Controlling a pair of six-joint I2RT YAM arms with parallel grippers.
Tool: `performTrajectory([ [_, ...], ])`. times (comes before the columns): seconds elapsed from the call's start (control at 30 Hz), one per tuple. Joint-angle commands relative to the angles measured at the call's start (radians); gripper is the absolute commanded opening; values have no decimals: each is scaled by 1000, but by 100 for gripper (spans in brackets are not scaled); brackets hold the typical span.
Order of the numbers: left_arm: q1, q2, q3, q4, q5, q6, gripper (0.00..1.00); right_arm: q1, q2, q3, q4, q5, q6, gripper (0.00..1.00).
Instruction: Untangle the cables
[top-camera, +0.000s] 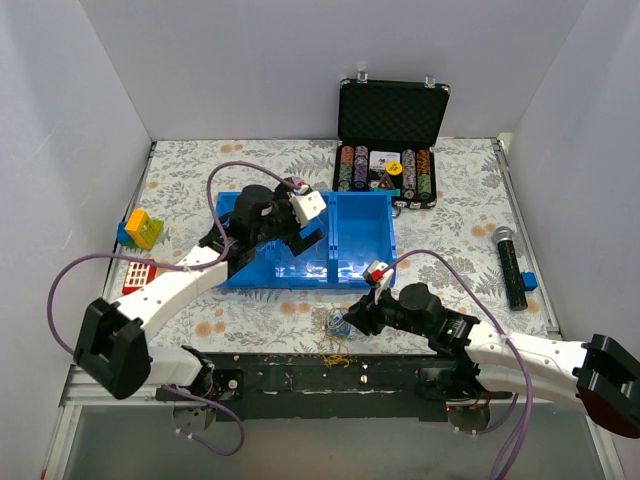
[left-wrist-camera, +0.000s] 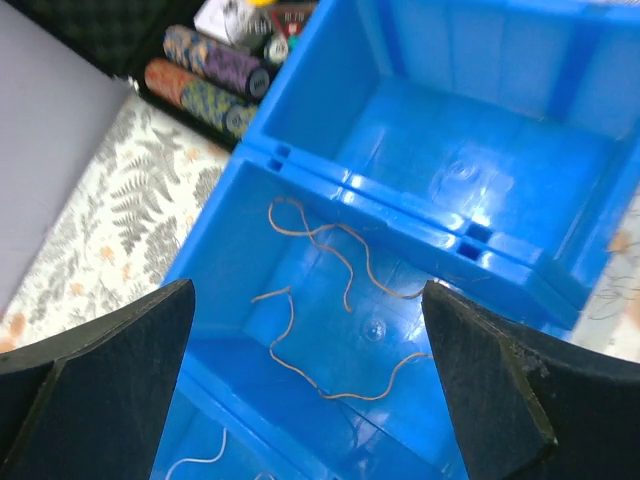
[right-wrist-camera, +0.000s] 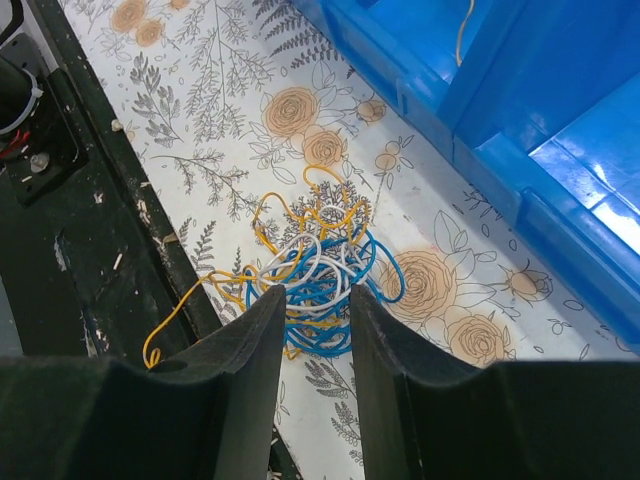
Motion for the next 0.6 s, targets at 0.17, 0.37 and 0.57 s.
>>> performTrajectory([
  [0.17, -100, -308, -153, -237, 391, 113, 98, 3, -44, 2, -4, 37, 3, 40],
  [0.37, -213, -224, -233, -231, 462, 5, 77, 3, -65, 2, -26, 70, 6, 41],
  [0.57, -222, -54, -192, -168, 474, -144, 35, 3, -101, 6, -55, 92, -2, 41],
])
